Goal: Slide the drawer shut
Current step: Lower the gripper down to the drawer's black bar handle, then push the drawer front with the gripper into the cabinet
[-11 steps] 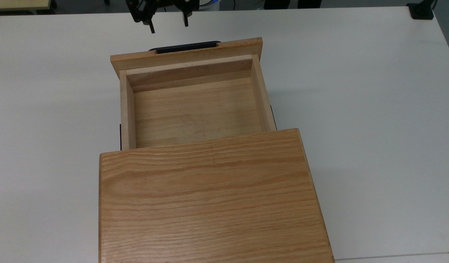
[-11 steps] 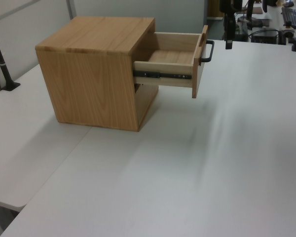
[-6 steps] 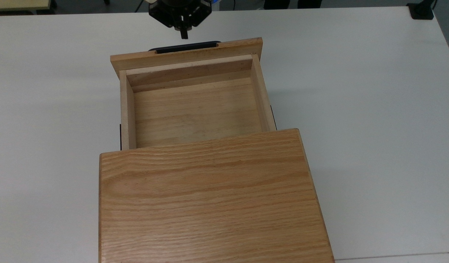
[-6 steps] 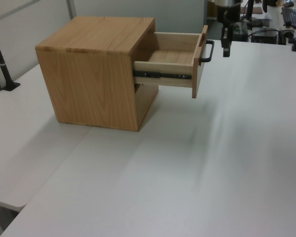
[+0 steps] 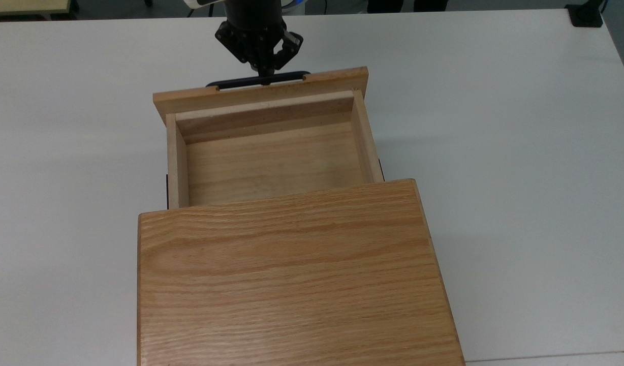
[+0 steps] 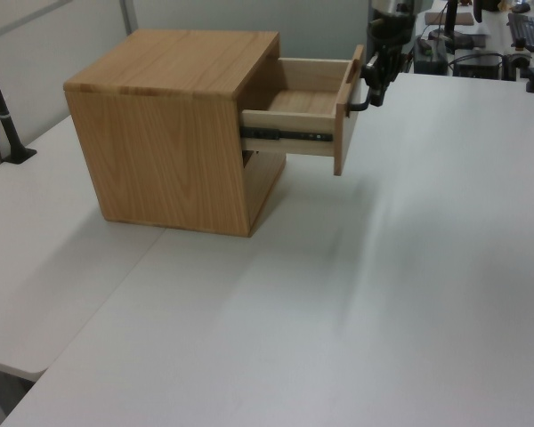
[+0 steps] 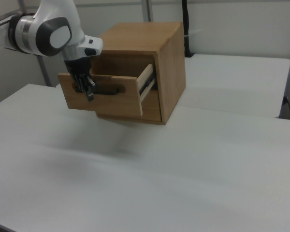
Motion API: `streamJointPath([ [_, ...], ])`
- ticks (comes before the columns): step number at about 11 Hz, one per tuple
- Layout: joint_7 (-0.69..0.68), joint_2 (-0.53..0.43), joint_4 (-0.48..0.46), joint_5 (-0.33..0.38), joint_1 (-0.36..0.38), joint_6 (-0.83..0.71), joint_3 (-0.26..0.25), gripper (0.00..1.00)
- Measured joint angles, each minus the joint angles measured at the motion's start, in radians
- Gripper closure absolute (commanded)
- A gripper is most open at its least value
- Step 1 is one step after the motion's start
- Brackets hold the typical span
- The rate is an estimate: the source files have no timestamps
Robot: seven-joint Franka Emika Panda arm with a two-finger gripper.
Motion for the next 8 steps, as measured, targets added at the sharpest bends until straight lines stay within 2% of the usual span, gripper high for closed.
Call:
streamJointPath([
  [4,0.065,0.042,0.014,0.001,-0.001,0.132,0.0,1.0],
  [8,0.169,0.168,0.123,0.001,-0.004,0.203,-0.001,1.0],
])
